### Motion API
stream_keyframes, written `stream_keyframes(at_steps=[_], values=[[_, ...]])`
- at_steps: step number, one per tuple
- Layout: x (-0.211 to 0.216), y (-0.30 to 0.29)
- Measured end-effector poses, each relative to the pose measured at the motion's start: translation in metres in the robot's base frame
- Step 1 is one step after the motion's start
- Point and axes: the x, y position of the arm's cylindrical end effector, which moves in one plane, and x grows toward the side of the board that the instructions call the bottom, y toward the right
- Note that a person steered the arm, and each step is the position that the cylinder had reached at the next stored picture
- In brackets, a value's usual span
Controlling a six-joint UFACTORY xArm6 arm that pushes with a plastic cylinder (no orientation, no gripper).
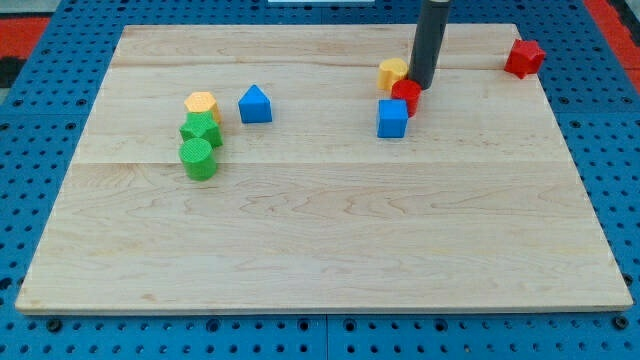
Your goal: Move yellow heart towards yellow hexagon
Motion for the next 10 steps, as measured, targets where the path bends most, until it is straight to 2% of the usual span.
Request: stream_keyframes(at_steps=[2, 6, 8, 10], values=[[-0.01, 0.0], [-0.02, -0.046], [-0.018, -0.114], [-0.024, -0.153]])
